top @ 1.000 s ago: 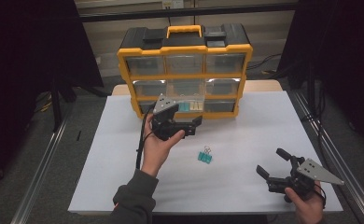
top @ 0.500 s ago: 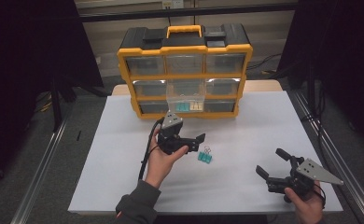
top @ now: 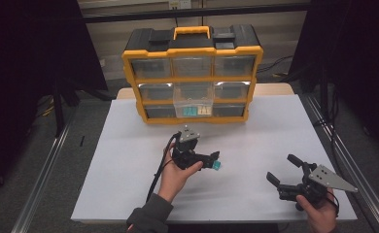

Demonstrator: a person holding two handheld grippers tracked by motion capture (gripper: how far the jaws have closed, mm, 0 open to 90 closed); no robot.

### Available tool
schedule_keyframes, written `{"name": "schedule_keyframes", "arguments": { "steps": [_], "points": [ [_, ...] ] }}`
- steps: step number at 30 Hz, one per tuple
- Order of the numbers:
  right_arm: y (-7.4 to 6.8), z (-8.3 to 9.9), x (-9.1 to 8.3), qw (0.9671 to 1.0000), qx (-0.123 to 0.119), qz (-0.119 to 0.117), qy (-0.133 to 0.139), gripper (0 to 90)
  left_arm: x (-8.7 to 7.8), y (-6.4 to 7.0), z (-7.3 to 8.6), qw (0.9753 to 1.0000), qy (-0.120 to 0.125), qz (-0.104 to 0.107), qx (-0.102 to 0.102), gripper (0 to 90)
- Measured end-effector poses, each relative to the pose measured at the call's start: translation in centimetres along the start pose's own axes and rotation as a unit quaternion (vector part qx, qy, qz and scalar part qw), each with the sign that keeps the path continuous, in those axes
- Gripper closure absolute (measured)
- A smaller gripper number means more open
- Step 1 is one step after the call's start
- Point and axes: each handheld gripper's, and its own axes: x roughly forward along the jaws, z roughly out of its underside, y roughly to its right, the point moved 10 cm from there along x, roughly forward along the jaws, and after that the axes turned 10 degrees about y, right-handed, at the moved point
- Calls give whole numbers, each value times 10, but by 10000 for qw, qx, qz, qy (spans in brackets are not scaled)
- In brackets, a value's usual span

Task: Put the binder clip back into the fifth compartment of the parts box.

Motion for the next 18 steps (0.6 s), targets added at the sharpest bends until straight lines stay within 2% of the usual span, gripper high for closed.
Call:
{"name": "schedule_keyframes", "arguments": {
  "steps": [2,3,9,13,18],
  "points": [
    [0,0,0,10000,-5,-2,3,21,3,1,6,9999,-114,1,24,49],
    [0,0,0,10000,-8,-2,6,20,4,3,8,9999,-99,42,-56,49],
    [0,0,0,10000,-20,-7,-8,21,9,6,23,9993,-372,-12,101,64],
    [0,0,0,10000,-7,5,0,21,12,7,32,9981,-612,-15,105,89],
    [0,0,0,10000,-19,-6,-1,21,15,8,39,9975,-696,-98,74,154]
  ]
}}
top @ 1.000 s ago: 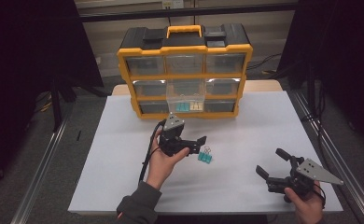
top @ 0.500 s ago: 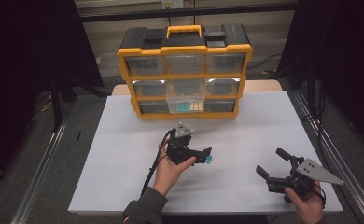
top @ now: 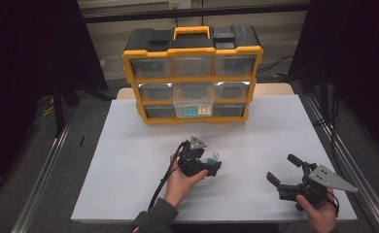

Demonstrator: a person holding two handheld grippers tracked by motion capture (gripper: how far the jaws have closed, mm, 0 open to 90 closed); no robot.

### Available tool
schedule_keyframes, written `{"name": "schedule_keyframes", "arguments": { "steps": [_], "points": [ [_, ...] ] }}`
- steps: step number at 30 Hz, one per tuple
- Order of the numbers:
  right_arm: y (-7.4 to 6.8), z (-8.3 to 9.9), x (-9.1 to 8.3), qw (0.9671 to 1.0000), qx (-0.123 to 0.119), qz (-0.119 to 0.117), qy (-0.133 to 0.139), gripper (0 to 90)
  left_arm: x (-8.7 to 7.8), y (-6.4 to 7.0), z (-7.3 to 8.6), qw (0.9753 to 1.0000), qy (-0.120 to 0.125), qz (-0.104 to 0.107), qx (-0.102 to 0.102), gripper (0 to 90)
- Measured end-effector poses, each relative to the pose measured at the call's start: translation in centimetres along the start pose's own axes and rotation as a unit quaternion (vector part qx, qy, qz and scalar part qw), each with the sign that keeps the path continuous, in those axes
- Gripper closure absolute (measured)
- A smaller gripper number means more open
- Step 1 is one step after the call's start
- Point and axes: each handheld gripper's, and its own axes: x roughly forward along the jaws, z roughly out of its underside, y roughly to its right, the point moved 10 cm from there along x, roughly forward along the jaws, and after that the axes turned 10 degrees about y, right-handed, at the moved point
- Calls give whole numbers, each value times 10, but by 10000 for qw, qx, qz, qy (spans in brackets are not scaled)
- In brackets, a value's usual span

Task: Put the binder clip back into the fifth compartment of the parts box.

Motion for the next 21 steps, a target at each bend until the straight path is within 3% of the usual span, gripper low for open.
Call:
{"name": "schedule_keyframes", "arguments": {
  "steps": [6,9,14,20,21],
  "points": [
    [-1,0,1,10000,-9,9,-8,21,7,5,7,9998,-147,72,104,263],
    [0,0,1,10000,-19,2,-7,21,12,6,10,9998,-191,92,25,293],
    [0,0,0,10000,-13,-1,0,21,18,5,12,9998,-169,-16,-76,344],
    [0,0,0,10000,-11,15,17,22,20,2,14,9996,-214,-182,42,389],
    [0,0,0,10000,-16,-1,8,22,22,3,13,9996,-92,-234,-107,421]
  ]
}}
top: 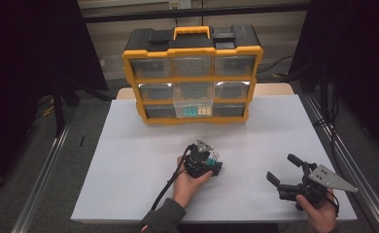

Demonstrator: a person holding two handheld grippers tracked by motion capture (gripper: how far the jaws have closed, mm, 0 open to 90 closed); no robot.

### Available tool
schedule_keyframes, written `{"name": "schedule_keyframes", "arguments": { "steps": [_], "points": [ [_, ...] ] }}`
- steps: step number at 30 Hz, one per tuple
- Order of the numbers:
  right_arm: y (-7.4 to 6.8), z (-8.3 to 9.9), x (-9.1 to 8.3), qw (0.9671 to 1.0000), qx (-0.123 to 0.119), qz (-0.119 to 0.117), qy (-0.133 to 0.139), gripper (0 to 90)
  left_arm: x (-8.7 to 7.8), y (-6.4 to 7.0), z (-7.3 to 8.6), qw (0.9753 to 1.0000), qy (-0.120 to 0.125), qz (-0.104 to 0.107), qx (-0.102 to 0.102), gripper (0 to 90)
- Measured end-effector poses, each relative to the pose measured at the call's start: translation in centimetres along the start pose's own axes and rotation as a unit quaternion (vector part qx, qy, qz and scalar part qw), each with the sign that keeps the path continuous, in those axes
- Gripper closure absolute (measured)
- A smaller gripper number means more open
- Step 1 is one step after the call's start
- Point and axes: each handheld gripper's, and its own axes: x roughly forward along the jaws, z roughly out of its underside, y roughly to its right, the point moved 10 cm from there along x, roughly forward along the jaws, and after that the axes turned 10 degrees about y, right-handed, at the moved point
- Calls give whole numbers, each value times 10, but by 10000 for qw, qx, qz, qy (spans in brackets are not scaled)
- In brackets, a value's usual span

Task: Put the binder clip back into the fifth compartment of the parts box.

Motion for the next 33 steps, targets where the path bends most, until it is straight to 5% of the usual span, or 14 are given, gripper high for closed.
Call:
{"name": "schedule_keyframes", "arguments": {
  "steps": [1,6,15,19,33],
  "points": [
    [0,0,0,10000,3,13,-1,22,-2,-2,2,9999,-120,-12,121,432],
    [-1,0,0,10000,-11,-4,-3,22,-6,-3,-3,9999,15,109,13,499],
    [-1,0,1,10000,-8,-8,-6,22,-28,-11,-29,9981,576,193,-123,500],
    [-1,0,2,10000,-15,8,3,22,-40,-11,-46,9955,875,336,-110,500],
    [0,0,1,10000,-22,20,-4,22,-79,-20,-106,9861,1616,359,-164,500]
  ]
}}
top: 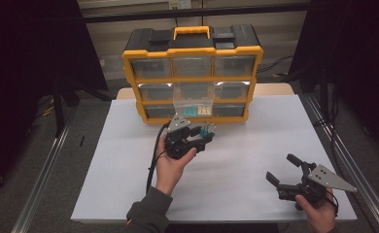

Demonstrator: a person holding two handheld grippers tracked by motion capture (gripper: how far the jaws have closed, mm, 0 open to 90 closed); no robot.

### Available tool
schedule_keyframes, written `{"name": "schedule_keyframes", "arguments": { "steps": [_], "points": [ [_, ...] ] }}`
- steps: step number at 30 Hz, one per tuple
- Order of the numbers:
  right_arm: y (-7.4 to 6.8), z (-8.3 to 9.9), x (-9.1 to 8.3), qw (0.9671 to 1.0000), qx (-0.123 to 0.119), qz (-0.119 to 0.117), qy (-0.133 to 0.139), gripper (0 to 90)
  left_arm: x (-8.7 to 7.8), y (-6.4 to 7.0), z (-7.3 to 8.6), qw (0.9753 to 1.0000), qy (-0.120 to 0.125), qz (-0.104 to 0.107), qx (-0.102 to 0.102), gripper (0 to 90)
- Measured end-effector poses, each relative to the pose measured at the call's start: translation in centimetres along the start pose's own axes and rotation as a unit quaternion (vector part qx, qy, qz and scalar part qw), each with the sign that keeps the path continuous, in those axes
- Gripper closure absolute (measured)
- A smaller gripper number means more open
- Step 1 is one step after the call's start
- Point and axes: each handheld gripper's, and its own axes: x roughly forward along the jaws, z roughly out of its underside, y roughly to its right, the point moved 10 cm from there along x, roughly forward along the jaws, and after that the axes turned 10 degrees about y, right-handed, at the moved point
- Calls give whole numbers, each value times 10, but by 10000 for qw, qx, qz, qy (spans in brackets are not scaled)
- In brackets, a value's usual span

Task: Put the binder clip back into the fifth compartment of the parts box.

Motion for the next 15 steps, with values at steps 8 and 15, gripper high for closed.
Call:
{"name": "schedule_keyframes", "arguments": {
  "steps": [8,15],
  "points": [
    [-1,1,0,10000,21,-25,-15,22,-4,-1,-30,9997,253,20,6,501],
    [-1,0,1,10000,10,-22,-8,22,-5,-3,-55,9989,460,21,39,500]
  ]
}}
